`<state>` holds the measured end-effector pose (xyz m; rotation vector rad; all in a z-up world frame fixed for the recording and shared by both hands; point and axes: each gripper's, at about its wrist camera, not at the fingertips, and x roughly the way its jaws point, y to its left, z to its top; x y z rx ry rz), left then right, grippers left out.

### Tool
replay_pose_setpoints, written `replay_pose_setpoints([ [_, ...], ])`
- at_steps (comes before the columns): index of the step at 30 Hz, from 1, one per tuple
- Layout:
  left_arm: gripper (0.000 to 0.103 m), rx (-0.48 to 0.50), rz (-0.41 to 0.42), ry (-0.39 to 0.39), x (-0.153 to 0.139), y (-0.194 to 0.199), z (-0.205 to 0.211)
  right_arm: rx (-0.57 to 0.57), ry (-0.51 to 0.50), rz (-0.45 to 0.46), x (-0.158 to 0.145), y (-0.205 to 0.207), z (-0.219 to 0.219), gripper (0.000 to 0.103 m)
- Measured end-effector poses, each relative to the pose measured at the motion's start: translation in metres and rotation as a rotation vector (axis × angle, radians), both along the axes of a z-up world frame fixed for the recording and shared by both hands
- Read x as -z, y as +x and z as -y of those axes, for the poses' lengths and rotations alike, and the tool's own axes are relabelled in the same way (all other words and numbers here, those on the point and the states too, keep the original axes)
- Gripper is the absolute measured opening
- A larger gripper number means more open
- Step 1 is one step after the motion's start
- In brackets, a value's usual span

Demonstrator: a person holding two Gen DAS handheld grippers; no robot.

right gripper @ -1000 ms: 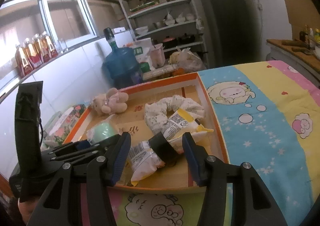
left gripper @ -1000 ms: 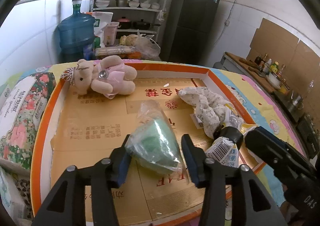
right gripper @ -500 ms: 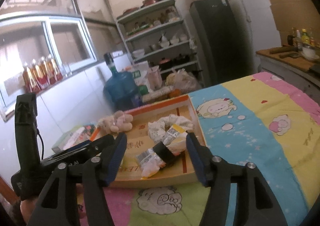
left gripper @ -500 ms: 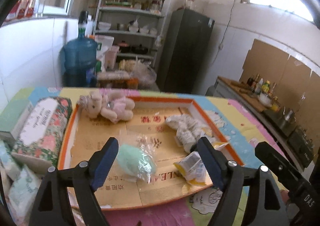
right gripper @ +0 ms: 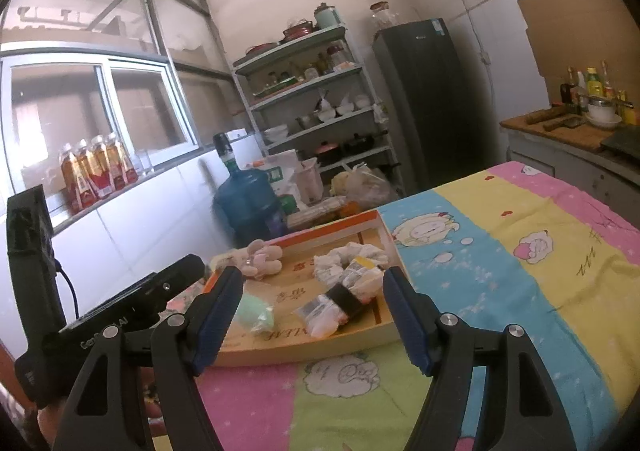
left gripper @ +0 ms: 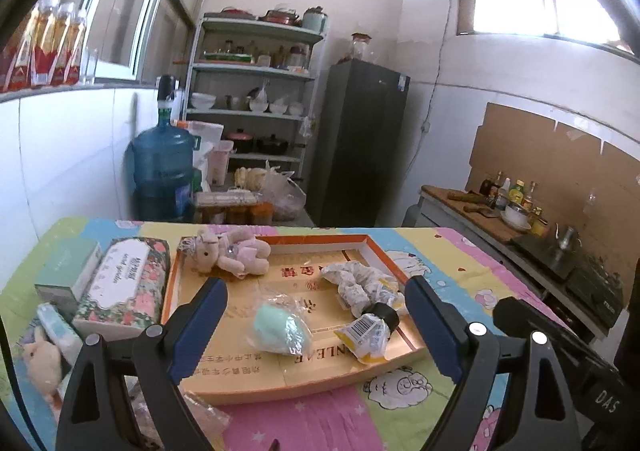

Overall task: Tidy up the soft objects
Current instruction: 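Move both tools back toward the remaining pile of items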

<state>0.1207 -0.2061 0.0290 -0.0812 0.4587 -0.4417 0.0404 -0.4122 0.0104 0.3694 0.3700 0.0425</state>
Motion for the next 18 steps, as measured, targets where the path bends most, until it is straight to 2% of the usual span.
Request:
replay_pose_setpoints([
  [10, 0.090, 0.036, 0.003, -0.001, -0.006, -0.030, -0.022, -0.034, -0.020, 0.050, -0.010, -0.023, -0.033, 0.074],
  [18, 0.090, -0.064, 0.065, 0.037, -0.004, -0.053, -0.055, -0.040, -0.036, 0.126, -0.021, -0.048, -0.056, 0.074],
])
